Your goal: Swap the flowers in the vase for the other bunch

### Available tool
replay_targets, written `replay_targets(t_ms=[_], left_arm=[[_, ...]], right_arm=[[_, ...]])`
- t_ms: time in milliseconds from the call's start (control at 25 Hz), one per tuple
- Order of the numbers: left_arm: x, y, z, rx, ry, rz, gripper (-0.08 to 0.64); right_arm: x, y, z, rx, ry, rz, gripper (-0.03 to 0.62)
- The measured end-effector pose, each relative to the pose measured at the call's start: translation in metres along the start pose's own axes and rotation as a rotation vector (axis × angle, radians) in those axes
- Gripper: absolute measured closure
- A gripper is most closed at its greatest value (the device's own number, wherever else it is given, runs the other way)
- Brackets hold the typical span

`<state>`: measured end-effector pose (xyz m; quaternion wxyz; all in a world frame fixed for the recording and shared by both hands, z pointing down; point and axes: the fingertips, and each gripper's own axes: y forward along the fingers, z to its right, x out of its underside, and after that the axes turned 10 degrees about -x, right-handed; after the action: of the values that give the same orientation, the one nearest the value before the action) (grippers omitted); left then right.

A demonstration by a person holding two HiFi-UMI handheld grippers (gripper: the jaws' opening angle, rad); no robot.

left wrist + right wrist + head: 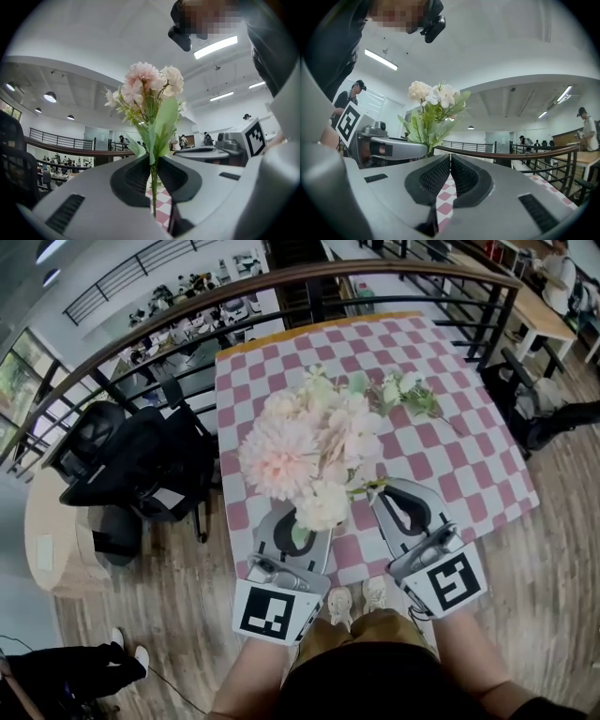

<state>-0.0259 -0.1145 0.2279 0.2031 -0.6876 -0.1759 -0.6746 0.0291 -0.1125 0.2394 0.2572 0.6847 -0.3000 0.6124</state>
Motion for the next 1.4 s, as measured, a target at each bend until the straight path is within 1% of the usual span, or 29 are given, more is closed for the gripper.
replay_targets(t_ms=[360,720,1040,1240,1400], left_arm=[[0.028,0.014,-0.003,-0.044,-0.005,-0.037,0.514],[0.069,0.025,-0.018,-0.09,-0.024,-0.093,0.512],[0.095,0.025,-0.023,-0.108,-0.061,-0.136,0.511],[0.109,0.029,-0.026,-0.117,-0.071,-0.14,0.511],[0.12,0.032,-0.024,-0.118,-0.073,-0.143,0.511]], right_arm=[[0.03,-0.002,0.01,-0.038,0.084,-0.01,0.558],[0.073,0.008,0.021,-0.069,0.158,-0.036,0.558],[0.094,0.016,0.021,-0.085,0.177,-0.076,0.558],[0.109,0.017,0.022,-0.079,0.204,-0.086,0.558],[0.118,0.018,0.019,-0.099,0.209,-0.094,0.558]])
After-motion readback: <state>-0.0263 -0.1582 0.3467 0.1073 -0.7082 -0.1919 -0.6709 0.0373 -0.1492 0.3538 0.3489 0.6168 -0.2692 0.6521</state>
